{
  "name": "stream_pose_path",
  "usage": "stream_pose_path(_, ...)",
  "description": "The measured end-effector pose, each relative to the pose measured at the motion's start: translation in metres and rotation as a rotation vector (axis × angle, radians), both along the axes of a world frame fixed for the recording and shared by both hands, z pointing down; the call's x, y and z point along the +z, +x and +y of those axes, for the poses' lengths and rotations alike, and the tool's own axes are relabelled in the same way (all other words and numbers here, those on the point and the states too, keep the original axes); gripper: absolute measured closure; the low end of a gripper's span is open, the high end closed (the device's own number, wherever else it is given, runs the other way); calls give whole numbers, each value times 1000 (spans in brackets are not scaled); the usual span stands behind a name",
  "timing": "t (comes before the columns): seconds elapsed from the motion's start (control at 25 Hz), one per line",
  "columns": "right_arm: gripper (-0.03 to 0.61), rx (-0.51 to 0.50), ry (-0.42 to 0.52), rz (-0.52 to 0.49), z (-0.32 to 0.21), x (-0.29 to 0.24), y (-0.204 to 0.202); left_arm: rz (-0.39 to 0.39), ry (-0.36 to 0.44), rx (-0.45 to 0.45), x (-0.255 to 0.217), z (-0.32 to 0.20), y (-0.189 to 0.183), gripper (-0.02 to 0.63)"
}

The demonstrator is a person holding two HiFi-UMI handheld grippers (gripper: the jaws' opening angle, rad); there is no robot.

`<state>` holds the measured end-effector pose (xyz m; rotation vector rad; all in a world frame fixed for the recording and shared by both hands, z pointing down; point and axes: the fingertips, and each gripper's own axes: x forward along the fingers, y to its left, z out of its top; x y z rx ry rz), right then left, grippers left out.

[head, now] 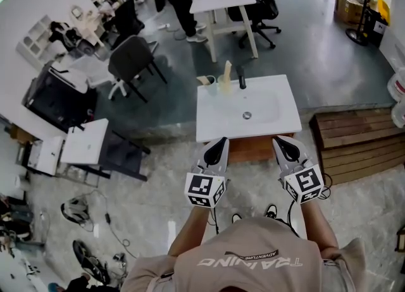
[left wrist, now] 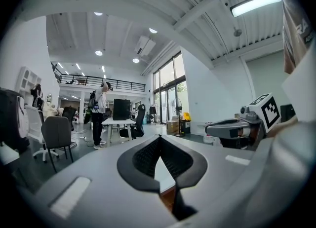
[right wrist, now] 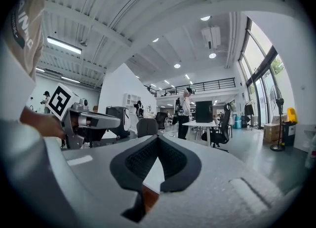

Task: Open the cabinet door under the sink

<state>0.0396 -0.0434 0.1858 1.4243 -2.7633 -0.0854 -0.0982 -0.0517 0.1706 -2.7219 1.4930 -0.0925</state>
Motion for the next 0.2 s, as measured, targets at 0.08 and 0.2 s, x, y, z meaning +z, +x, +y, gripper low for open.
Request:
stream_pose_path(0.08, 578, -1, -2, -1, -1, 0, 1, 1, 2, 1, -2, -1, 1, 597)
stream_pose_path(0.2, 578, -4, -1, -2, -2, 0, 2, 7, 5, 1, -3, -1, 3, 597)
